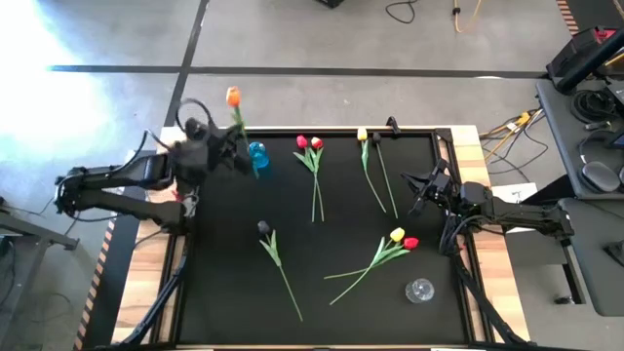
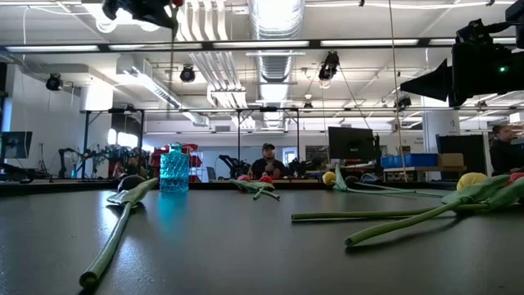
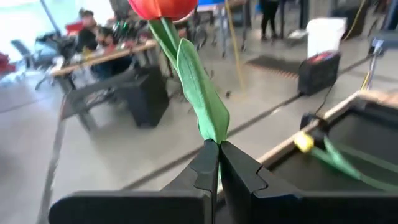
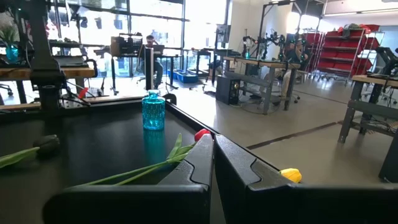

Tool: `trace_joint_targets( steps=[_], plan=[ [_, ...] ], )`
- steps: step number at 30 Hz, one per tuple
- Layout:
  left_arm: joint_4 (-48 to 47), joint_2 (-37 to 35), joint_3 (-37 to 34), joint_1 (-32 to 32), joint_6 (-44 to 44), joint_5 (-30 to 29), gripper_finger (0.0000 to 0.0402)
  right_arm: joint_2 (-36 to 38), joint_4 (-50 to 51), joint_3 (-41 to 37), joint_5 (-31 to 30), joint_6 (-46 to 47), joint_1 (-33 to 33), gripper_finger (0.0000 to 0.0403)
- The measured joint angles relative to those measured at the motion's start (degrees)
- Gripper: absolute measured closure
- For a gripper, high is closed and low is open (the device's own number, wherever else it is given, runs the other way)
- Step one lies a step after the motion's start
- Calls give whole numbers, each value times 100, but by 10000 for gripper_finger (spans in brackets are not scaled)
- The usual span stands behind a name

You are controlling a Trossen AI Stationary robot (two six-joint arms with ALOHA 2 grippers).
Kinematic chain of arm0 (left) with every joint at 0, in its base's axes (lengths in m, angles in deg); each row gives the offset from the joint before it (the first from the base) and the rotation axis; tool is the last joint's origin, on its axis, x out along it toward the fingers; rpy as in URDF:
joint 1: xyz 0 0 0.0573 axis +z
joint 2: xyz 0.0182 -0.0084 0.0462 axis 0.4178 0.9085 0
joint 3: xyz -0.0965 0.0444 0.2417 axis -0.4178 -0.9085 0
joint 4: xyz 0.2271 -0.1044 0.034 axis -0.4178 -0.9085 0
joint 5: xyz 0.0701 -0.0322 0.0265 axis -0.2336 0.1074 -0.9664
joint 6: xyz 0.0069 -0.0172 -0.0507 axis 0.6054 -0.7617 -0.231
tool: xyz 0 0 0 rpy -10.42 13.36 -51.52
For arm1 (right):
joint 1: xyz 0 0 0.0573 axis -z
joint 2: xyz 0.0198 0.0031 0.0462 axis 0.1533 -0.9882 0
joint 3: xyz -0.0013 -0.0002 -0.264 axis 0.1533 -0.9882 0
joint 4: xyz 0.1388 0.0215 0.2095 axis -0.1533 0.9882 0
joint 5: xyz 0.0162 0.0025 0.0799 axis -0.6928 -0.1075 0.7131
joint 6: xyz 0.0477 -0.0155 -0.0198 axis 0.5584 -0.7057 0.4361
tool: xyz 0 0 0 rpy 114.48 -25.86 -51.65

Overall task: Sort flowers into vase by color
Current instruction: Put the bottom orange flower into the blue vase

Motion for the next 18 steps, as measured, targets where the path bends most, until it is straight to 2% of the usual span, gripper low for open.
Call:
trace_joint_targets(
  steps=[4,11,14,18],
  plan=[
    [844,13,-303,939,595,859,401,0,0,0,-1,0,0,394],
    [2288,26,-1172,2401,980,2172,401,0,0,-2,-1,0,-2,394],
    [2784,63,-1484,2746,1143,2403,401,0,0,0,1,0,0,394],
    [2877,94,-1560,2854,1180,2795,401,0,0,-1,-1,0,-1,394]
  ],
)
